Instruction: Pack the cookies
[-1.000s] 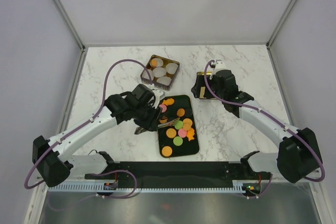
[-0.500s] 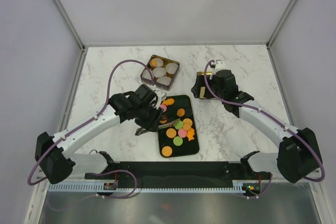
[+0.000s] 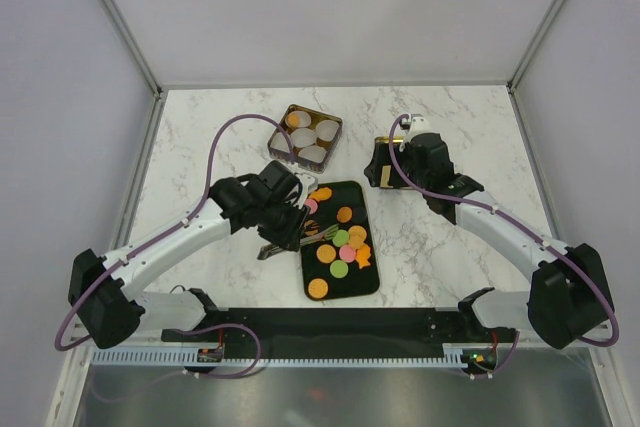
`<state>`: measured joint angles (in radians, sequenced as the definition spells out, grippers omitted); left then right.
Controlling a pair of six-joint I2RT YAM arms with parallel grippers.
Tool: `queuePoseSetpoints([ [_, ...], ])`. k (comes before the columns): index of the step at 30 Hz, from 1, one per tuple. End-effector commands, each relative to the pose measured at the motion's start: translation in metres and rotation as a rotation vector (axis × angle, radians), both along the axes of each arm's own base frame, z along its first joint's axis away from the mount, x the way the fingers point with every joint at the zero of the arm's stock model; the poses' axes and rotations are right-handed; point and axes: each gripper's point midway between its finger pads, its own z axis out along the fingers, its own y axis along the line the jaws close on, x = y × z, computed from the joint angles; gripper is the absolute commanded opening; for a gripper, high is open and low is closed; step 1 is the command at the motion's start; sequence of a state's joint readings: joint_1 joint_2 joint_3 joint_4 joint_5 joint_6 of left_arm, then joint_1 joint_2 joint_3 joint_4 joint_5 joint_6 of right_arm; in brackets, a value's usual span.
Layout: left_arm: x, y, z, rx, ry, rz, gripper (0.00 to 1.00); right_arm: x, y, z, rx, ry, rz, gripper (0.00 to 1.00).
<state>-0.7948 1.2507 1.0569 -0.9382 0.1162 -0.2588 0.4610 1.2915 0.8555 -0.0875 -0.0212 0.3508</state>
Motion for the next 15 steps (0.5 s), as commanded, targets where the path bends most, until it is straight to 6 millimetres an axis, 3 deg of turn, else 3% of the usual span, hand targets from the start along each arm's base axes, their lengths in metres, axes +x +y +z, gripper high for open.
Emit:
queuePoseSetpoints([
  [1,0.001,-0.01,0.013,-0.033,-0.025,-0.066,0.41,0.009,0.003,0.021,0.009,-0.058,-0.004,0.98],
  [12,0.015,-0.018,0.046,-0.085,-0.107,-0.051,0.4,0.009,0.003,0.023,0.008,-0.06,-0.001,0.98],
  [15,0.023,-0.007,0.05,-0.033,-0.151,-0.008,0.39,0.009,0.003,0.023,0.008,-0.062,-0.002,0.98],
])
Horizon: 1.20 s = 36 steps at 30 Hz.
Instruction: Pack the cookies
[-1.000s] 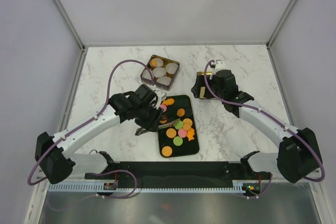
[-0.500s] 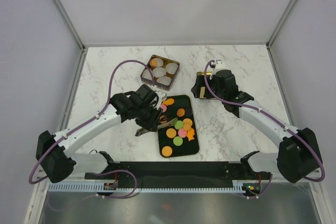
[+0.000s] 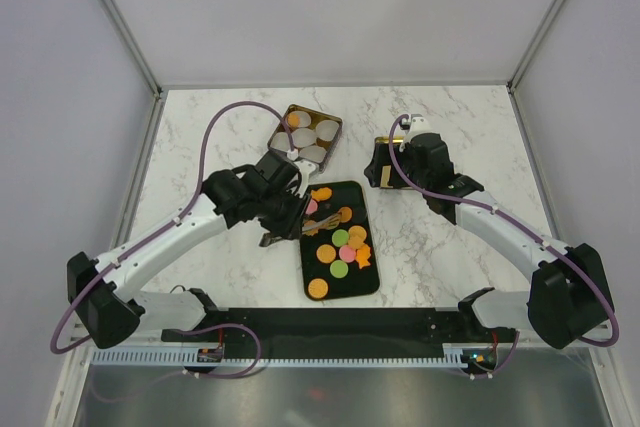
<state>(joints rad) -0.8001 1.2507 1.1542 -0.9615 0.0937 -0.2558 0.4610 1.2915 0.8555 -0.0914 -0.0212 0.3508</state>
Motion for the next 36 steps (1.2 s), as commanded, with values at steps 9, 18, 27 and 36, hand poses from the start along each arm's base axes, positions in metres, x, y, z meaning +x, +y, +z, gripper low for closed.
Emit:
queuePoseSetpoints([
  [9,0.051,-0.002,0.061,-0.007,-0.218,0.07,0.39,0.009,0.003,0.025,0.009,-0.066,0.0,0.98],
  [18,0.147,0.006,0.081,-0.055,-0.265,0.253,0.37,0.01,-0.002,0.027,0.0,-0.079,-0.021,0.97],
  [27,0.236,-0.011,0.067,-0.094,-0.287,0.346,0.36,0.009,0.0,0.027,0.009,-0.076,-0.013,0.98],
  [36,0.279,-0.033,0.036,-0.099,-0.25,0.352,0.38,0.008,0.001,0.028,0.015,-0.076,-0.011,0.98],
])
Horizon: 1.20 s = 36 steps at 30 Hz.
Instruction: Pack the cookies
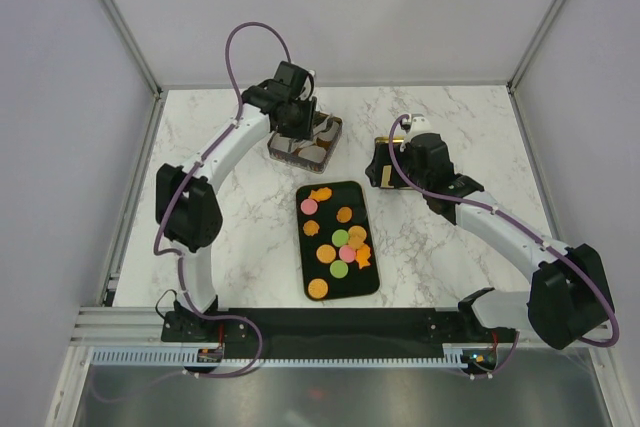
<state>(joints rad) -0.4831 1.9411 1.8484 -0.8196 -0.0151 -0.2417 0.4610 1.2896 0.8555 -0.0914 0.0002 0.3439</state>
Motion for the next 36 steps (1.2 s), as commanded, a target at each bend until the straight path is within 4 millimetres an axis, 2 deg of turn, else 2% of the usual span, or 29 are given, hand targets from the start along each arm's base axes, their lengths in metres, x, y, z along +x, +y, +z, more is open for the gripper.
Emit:
queuePoseSetpoints([
  [1,0.026,-0.017,0.029,-0.08,-0.095,-0.021,0.38,0.006,0.004,0.027,0.027,-0.068,0.006,0.98],
  [8,0.026,-0.017,0.017,-0.071,-0.068,-0.021,0.4,0.007,0.004,0.026,0.026,-0.065,0.004,0.97],
  [19,0.024,-0.017,0.013,-0.066,-0.059,-0.024,0.46,0.007,0.005,0.026,0.027,-0.065,0.005,0.98],
  [30,0.018,-0.016,0.015,-0.072,-0.055,-0.032,0.52,0.007,0.005,0.026,0.026,-0.063,0.005,0.98],
  [36,0.016,-0.015,0.024,-0.079,-0.071,-0.038,0.53,0.007,0.005,0.025,0.025,-0.064,0.006,0.98],
])
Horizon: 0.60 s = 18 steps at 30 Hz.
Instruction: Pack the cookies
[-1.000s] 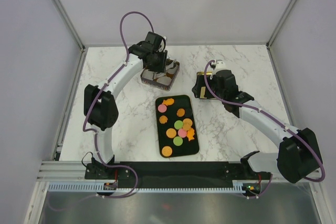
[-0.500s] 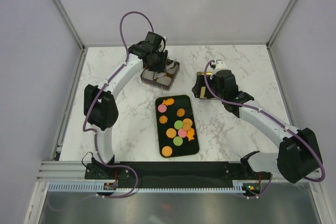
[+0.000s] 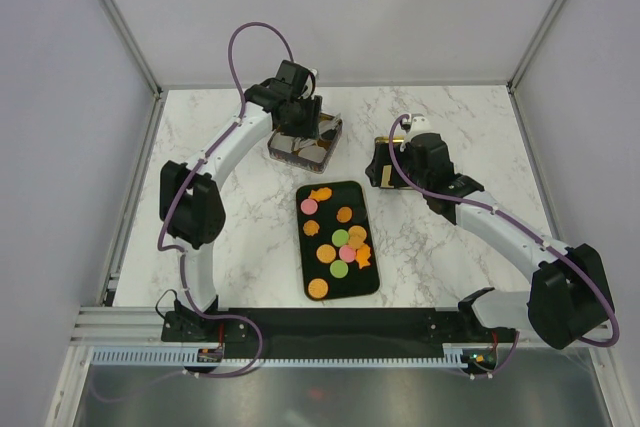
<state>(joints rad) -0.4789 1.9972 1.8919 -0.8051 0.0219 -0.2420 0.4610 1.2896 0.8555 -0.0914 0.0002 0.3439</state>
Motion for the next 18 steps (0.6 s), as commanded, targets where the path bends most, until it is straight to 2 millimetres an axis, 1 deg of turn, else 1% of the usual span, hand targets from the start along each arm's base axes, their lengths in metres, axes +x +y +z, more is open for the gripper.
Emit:
queuePoseSetpoints([
  [1,0.004,-0.004,0.036,-0.057,-0.089,-0.019,0.53,0.007,0.005,0.025,0.025,-0.064,0.006,0.98],
  [4,-0.002,-0.005,0.051,-0.081,-0.11,-0.029,0.51,0.007,0.005,0.025,0.025,-0.062,0.005,0.97],
  [5,-0.007,-0.004,0.064,-0.094,-0.13,-0.033,0.5,0.007,0.005,0.025,0.024,-0.063,0.006,0.98],
  [6,-0.01,-0.003,0.069,-0.1,-0.139,-0.038,0.49,0.007,0.005,0.025,0.025,-0.061,0.006,0.98],
  [7,-0.016,-0.004,0.07,-0.098,-0.137,-0.045,0.49,0.006,0.004,0.024,0.023,-0.058,0.005,0.98],
  [8,-0.025,0.0,0.079,-0.099,-0.152,-0.052,0.49,0.007,0.004,0.024,0.023,-0.06,0.006,0.98],
  [11,-0.048,-0.002,0.085,-0.09,-0.161,-0.087,0.47,0.007,0.004,0.026,0.022,-0.064,0.003,0.97],
  [12,-0.061,0.004,0.085,-0.072,-0.166,-0.087,0.47,0.007,0.004,0.026,0.024,-0.063,0.006,0.98],
  [14,-0.08,0.003,0.082,-0.06,-0.161,-0.114,0.47,0.006,0.004,0.026,0.024,-0.063,0.006,0.98],
  [15,-0.095,0.008,0.079,-0.052,-0.153,-0.124,0.47,0.007,0.005,0.027,0.024,-0.066,0.008,0.98],
  [17,-0.117,0.006,0.072,-0.036,-0.134,-0.153,0.48,0.007,0.004,0.028,0.024,-0.066,0.003,0.98],
  [18,-0.129,0.008,0.059,-0.017,-0.103,-0.168,0.47,0.007,0.004,0.029,0.024,-0.068,0.004,0.97],
])
